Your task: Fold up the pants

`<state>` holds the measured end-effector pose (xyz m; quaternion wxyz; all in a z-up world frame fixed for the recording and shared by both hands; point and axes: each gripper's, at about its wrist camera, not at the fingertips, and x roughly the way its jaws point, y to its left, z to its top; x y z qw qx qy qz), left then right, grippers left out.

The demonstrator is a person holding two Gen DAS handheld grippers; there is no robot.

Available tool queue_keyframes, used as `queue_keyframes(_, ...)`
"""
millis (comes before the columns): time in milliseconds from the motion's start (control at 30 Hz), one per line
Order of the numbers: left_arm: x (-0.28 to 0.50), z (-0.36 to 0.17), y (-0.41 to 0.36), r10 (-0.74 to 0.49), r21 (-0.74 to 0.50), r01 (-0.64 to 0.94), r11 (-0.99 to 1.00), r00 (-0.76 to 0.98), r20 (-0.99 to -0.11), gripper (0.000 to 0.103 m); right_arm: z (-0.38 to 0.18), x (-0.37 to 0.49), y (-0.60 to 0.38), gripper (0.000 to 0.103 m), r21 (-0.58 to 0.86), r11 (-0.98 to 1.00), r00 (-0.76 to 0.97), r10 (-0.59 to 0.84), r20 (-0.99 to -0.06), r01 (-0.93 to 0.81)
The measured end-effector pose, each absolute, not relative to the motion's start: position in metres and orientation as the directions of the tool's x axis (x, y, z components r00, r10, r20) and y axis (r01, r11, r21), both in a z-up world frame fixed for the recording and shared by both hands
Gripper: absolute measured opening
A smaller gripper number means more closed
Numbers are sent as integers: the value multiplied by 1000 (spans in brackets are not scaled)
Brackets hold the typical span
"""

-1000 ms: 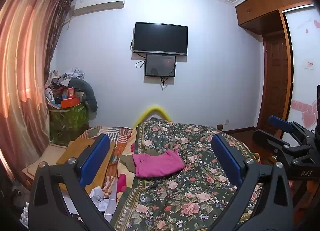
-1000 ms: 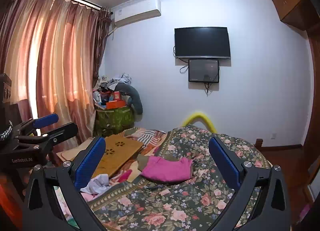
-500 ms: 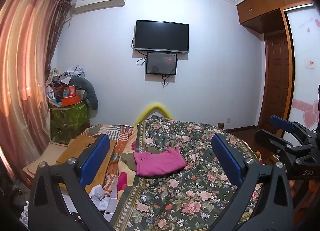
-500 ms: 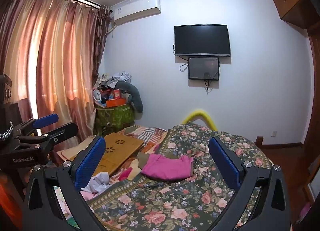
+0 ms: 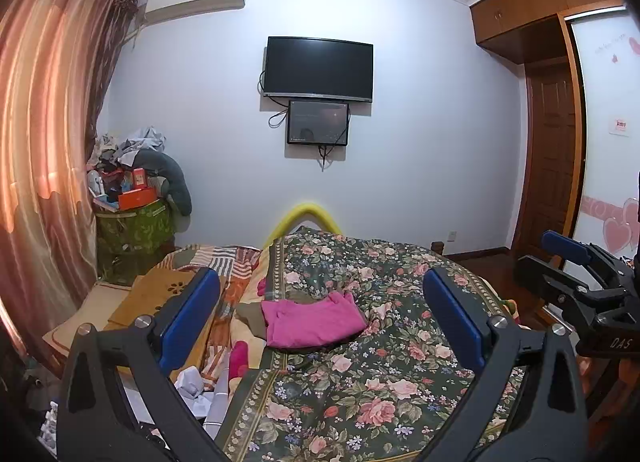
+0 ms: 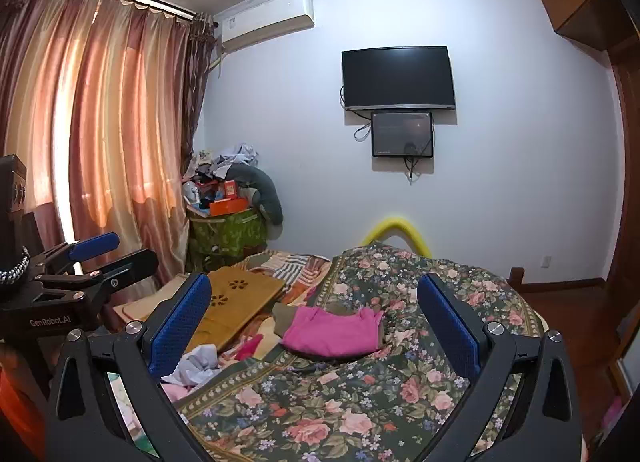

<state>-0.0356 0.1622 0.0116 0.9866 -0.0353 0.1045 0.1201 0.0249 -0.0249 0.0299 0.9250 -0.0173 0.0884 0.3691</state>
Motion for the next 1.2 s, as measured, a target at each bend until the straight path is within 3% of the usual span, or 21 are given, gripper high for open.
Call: queue_keyframes(1200, -28, 8, 145, 173, -24, -183, 983, 958, -229, 103, 31, 26, -29, 103, 62, 734, 717, 675, -174, -676)
